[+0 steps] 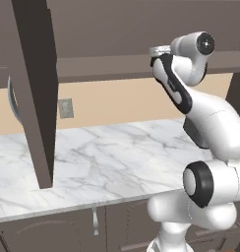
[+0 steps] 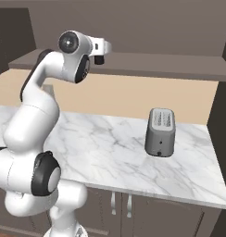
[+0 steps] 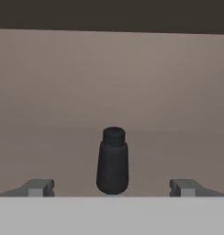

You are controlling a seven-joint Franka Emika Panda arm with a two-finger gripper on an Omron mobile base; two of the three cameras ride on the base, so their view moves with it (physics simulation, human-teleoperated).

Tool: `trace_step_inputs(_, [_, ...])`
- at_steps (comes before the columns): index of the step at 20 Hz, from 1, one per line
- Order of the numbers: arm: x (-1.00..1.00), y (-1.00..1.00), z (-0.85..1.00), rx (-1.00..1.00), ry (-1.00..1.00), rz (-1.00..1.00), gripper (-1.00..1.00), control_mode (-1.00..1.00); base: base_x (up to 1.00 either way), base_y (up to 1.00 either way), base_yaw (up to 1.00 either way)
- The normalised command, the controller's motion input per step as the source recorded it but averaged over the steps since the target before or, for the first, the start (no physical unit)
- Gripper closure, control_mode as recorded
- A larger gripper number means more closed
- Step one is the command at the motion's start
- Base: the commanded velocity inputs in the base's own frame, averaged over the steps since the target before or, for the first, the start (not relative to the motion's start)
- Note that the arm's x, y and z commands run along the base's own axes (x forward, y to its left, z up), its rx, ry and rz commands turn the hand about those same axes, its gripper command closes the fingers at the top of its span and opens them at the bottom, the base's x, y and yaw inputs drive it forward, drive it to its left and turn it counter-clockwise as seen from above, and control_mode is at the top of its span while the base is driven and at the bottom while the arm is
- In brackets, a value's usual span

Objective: Retrieve the shaker from the cabinet and place it next the steak on a plate on the dining table.

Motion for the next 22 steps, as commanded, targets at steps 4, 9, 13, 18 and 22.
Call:
trace_step_inputs(4, [0.31, 0.00, -0.12, 0.00, 0.00, 0.00, -1.00, -1.00, 0.00, 0.00, 0.00])
trace_step_inputs(9, [0.25, 0.00, -0.26, 0.00, 0.00, 0.00, -1.00, -1.00, 0.00, 0.00, 0.00])
trace_step_inputs(13, [0.26, 0.00, -0.12, 0.00, 0.00, 0.00, -1.00, -1.00, 0.00, 0.00, 0.00])
trace_step_inputs(18, [0.35, 0.00, -0.18, 0.00, 0.00, 0.00, -1.00, -1.00, 0.00, 0.00, 0.00])
trace_step_inputs(22, [0.30, 0.00, -0.17, 0.00, 0.00, 0.00, -1.00, -1.00, 0.00, 0.00, 0.00])
